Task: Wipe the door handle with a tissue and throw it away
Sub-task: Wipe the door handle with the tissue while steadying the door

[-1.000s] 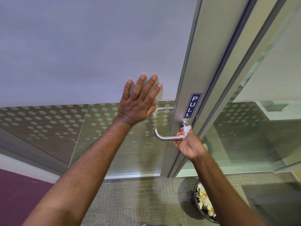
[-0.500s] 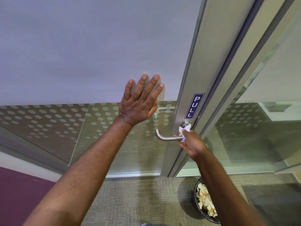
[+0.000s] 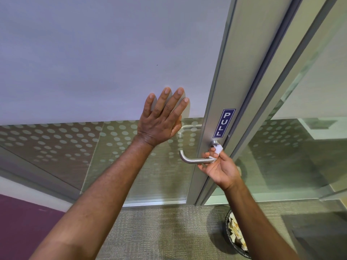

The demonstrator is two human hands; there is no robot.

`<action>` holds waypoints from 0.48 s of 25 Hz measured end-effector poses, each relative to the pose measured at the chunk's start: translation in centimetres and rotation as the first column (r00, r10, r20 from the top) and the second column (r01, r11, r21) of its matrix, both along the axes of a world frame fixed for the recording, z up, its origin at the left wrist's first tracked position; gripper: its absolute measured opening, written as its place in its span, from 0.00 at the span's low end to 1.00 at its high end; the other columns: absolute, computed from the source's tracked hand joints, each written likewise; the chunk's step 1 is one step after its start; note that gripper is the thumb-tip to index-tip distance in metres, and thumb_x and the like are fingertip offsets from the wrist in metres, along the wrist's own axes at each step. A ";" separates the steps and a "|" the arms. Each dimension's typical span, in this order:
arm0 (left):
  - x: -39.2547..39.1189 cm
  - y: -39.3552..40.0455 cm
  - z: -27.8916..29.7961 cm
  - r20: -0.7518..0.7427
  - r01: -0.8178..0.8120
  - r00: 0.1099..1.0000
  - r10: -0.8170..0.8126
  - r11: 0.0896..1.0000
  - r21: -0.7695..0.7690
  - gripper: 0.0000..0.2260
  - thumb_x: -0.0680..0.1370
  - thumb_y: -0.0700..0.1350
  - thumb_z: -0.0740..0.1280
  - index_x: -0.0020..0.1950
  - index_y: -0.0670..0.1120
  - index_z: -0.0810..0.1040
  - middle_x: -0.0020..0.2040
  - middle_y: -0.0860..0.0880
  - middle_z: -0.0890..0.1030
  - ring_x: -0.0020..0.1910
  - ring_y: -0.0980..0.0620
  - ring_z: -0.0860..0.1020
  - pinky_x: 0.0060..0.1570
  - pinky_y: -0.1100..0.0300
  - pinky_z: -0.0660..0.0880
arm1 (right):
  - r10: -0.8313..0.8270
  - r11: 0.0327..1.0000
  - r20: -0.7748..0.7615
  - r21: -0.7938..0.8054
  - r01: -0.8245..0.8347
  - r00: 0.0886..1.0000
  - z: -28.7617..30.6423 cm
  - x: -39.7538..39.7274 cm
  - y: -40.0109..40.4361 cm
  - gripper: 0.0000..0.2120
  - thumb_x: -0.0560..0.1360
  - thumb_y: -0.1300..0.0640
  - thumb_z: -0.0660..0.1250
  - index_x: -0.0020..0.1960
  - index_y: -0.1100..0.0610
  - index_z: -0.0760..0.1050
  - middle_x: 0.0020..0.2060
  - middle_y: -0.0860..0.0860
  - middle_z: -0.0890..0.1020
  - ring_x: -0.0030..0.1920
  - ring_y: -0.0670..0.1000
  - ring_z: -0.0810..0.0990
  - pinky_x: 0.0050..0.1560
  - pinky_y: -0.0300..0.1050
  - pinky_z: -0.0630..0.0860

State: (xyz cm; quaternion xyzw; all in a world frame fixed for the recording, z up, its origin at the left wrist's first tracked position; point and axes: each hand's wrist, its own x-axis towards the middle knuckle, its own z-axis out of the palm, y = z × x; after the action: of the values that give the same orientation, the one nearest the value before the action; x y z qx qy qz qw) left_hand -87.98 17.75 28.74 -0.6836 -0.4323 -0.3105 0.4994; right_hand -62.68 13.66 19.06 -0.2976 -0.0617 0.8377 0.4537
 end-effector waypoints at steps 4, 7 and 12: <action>0.0 -0.1 0.0 -0.002 -0.002 1.000 0.002 1.000 -0.007 0.32 0.78 0.49 0.67 0.82 0.47 0.64 0.85 0.46 0.55 0.84 0.43 0.50 0.80 0.40 0.51 | 0.051 0.998 0.133 -0.047 -0.045 0.990 1.4 0.6 0.2 0.20 0.79 0.45 0.54 0.43 0.56 0.79 0.29 0.46 0.74 0.52 0.53 0.84 0.57 0.55 0.69; 0.0 -0.1 0.0 0.000 -0.006 1.000 0.006 1.000 -0.020 0.33 0.79 0.50 0.67 0.83 0.47 0.62 0.85 0.46 0.55 0.85 0.43 0.49 0.80 0.40 0.50 | 0.111 0.989 0.316 -0.125 -0.074 0.942 2.4 0.7 0.8 0.17 0.77 0.48 0.50 0.40 0.54 0.73 0.32 0.46 0.74 0.56 0.54 0.84 0.58 0.54 0.65; 0.0 0.0 0.1 -0.002 0.002 1.000 -0.002 1.000 -0.017 0.33 0.79 0.50 0.67 0.82 0.47 0.62 0.83 0.46 0.61 0.85 0.43 0.49 0.80 0.40 0.50 | 0.043 0.999 0.761 -0.032 -0.029 0.647 3.3 -1.4 0.6 0.08 0.81 0.55 0.59 0.47 0.53 0.76 0.37 0.48 0.81 0.42 0.50 0.81 0.44 0.46 0.65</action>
State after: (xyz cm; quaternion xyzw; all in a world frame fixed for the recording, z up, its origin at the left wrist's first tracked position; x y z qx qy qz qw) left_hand -87.96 17.71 28.82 -0.6886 -0.4339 -0.3063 0.4936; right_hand -64.05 14.25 22.40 -0.6243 -0.2452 0.6447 0.3668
